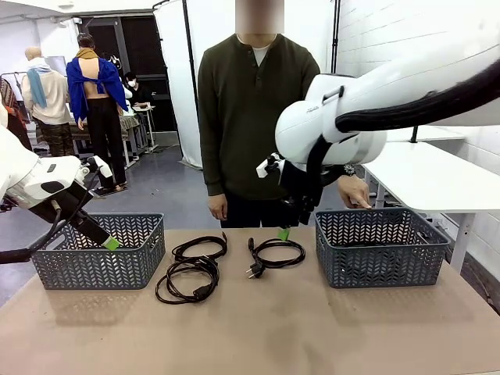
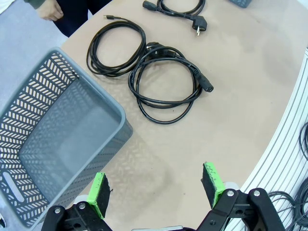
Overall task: Organize the cables according to human instructions.
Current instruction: Pick up a bundle of cables and place it in the basket indicated by the human.
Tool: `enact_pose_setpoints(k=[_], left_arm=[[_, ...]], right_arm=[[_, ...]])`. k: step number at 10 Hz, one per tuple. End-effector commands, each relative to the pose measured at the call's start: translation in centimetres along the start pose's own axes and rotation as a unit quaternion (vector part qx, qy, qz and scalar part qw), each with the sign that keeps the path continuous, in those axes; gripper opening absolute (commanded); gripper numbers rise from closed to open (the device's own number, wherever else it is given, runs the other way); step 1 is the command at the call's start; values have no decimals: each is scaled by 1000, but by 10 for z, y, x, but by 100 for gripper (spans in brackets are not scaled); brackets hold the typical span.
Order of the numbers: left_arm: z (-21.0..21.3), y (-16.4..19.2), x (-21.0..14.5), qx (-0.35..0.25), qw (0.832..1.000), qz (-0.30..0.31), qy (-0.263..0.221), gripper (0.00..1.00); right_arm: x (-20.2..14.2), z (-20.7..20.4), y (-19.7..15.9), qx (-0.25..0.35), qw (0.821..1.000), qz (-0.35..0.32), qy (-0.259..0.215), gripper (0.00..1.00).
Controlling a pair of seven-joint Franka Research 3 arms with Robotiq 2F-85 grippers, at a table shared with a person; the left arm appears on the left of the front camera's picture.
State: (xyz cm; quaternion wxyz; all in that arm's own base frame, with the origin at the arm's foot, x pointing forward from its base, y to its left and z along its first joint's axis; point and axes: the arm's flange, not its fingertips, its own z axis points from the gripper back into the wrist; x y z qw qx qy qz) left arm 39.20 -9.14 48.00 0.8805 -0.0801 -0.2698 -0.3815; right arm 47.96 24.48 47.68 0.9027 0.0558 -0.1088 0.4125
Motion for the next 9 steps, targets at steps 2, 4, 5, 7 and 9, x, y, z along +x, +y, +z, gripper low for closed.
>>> enact_pose_setpoints(k=[2, 4, 5, 7, 9], left_arm=[[0, 1, -1, -6, 1000, 6, -4, 100], [0, 1, -1, -6, 1000, 6, -4, 100], [0, 1, -1, -6, 1000, 6, -4, 100], [0, 1, -1, -6, 1000, 6, -4, 100], [0, 1, -1, -6, 1000, 6, -4, 100]], right_arm=[[40, -24, -5, -25, 999, -38, 11, 100], [49, -37, -5, -24, 998, -48, 24, 100], [50, -37, -4, -22, 998, -45, 27, 100], [41, -35, -5, -12, 999, -36, 14, 100], [41, -35, -5, -12, 999, -36, 14, 100]])
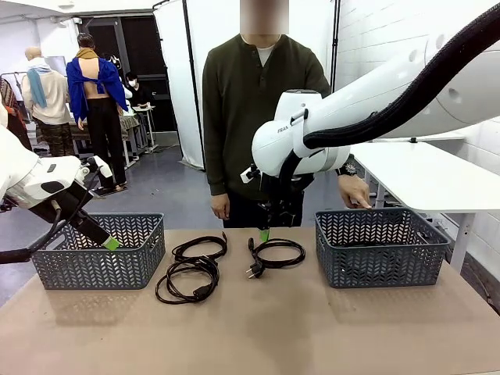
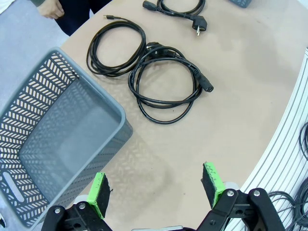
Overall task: Organize the cables according to human instructions.
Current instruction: Pick up a bundle of cables and place it in the basket indicated by the human.
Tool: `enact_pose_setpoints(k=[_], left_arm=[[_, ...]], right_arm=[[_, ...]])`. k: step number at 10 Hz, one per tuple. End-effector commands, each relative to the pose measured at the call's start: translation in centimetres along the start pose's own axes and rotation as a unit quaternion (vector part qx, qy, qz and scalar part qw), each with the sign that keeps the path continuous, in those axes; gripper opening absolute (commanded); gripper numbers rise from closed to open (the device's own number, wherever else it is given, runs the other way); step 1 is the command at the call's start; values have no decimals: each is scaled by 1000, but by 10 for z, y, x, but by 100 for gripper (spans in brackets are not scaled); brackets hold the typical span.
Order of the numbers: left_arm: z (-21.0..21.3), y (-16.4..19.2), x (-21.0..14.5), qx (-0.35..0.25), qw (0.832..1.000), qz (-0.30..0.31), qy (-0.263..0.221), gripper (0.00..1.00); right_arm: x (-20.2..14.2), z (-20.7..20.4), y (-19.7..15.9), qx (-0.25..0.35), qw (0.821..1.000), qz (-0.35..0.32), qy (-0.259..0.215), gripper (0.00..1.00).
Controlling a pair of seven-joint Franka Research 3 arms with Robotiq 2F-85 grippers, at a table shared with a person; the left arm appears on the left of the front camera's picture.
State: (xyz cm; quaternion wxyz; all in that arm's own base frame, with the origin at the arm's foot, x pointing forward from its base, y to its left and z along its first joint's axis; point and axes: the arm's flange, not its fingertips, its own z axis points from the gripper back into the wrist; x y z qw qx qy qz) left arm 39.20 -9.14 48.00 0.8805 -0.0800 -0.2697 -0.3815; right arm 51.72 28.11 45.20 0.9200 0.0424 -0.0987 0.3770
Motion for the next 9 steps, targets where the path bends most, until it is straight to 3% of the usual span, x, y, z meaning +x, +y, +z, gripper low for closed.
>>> enact_pose_setpoints(k=[1, 6, 9], left_arm=[[0, 1, -1, -6, 1000, 6, -4, 100], [0, 1, -1, -6, 1000, 6, -4, 100], [0, 1, -1, -6, 1000, 6, -4, 100]], right_arm=[[-3, 2, -1, 1, 1000, 2, -1, 100], [0, 0, 0, 0, 1000, 0, 0, 100], [22, -13, -7, 7, 997, -70, 12, 100]])
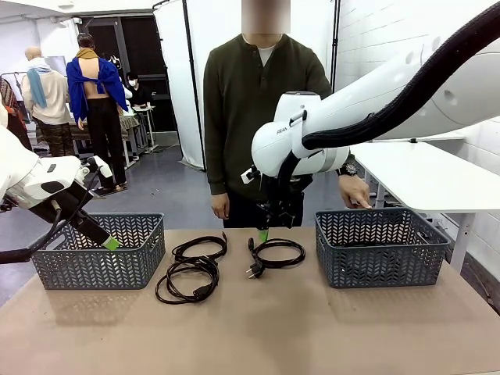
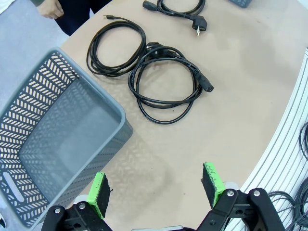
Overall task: Organize the cables according to human instructions.
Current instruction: Pick up a bundle of cables and place it in the basket indicated by the human.
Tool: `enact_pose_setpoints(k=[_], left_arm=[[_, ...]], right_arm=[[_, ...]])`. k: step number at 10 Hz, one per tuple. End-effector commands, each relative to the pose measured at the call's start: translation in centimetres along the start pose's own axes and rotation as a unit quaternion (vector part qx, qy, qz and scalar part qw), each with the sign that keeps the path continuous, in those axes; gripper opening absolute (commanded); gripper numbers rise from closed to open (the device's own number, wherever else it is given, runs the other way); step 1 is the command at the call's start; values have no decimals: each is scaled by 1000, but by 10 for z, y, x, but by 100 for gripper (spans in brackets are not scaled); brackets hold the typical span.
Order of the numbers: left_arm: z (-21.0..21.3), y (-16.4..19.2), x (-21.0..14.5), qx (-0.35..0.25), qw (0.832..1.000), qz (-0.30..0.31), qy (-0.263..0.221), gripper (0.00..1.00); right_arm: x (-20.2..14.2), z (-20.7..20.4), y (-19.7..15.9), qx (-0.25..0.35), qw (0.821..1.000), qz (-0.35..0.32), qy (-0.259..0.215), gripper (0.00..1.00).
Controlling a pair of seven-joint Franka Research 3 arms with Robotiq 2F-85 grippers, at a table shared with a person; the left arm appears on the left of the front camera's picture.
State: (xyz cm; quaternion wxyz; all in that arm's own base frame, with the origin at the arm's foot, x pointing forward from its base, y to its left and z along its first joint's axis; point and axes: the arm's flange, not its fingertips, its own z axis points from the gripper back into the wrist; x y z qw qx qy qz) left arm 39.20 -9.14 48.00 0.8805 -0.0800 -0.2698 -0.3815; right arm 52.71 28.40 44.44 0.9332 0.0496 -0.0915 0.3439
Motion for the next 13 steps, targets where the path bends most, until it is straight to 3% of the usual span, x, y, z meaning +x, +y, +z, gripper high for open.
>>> enact_pose_setpoints(k=[1, 7, 13], left_arm=[[0, 1, -1, -6, 1000, 6, -4, 100], [0, 1, -1, -6, 1000, 6, -4, 100], [0, 1, -1, -6, 1000, 6, -4, 100]], right_arm=[[24, -8, -4, 5, 999, -49, 15, 100], [67, -60, -16, -4, 990, -134, 44, 100], [83, -95, -24, -28, 985, -159, 55, 100]])
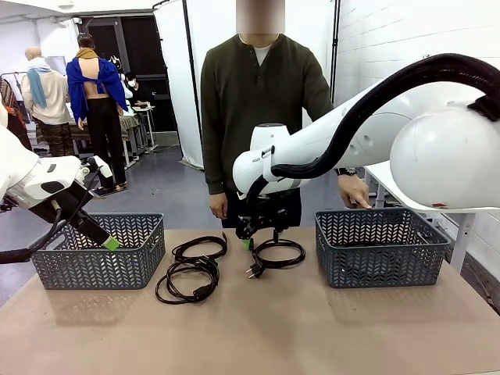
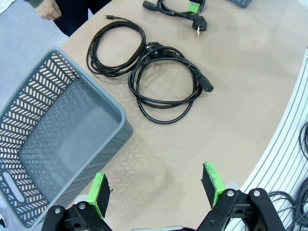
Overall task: Organize the cables according to human instructions.
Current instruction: Pick up a bundle of cables and place it in the basket indicated by the human.
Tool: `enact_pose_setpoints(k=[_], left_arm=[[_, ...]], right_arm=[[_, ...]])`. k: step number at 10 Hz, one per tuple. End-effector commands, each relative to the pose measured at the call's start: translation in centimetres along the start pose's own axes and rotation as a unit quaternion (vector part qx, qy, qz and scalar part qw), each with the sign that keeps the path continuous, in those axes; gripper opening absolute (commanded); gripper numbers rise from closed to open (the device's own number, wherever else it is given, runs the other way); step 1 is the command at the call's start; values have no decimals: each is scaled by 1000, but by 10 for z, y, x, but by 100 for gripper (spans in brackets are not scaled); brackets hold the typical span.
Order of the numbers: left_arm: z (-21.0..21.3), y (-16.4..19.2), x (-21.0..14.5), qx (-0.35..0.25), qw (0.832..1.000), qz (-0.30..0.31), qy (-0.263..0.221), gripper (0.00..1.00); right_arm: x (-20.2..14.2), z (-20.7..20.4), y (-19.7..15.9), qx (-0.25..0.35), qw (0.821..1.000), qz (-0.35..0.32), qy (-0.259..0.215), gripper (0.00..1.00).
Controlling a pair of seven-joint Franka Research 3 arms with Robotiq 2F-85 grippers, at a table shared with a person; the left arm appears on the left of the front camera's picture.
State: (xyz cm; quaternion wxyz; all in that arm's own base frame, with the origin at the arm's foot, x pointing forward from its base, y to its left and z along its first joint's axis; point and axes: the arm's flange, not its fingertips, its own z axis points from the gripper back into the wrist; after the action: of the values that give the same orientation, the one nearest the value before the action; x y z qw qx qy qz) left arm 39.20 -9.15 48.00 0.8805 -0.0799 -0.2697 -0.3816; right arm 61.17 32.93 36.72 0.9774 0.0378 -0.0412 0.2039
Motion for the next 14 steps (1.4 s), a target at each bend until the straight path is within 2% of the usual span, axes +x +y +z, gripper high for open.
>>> enact_pose_setpoints(k=[1, 6, 14], left_arm=[[0, 1, -1, -6, 1000, 6, -4, 100], [0, 1, -1, -6, 1000, 6, -4, 100], [0, 1, -1, -6, 1000, 6, -4, 100]], right_arm=[[-3, 3, 0, 0, 1000, 2, -2, 100], [0, 1, 2, 1, 1000, 1, -1, 100], [27, -34, -4, -7, 1000, 5, 22, 100]])
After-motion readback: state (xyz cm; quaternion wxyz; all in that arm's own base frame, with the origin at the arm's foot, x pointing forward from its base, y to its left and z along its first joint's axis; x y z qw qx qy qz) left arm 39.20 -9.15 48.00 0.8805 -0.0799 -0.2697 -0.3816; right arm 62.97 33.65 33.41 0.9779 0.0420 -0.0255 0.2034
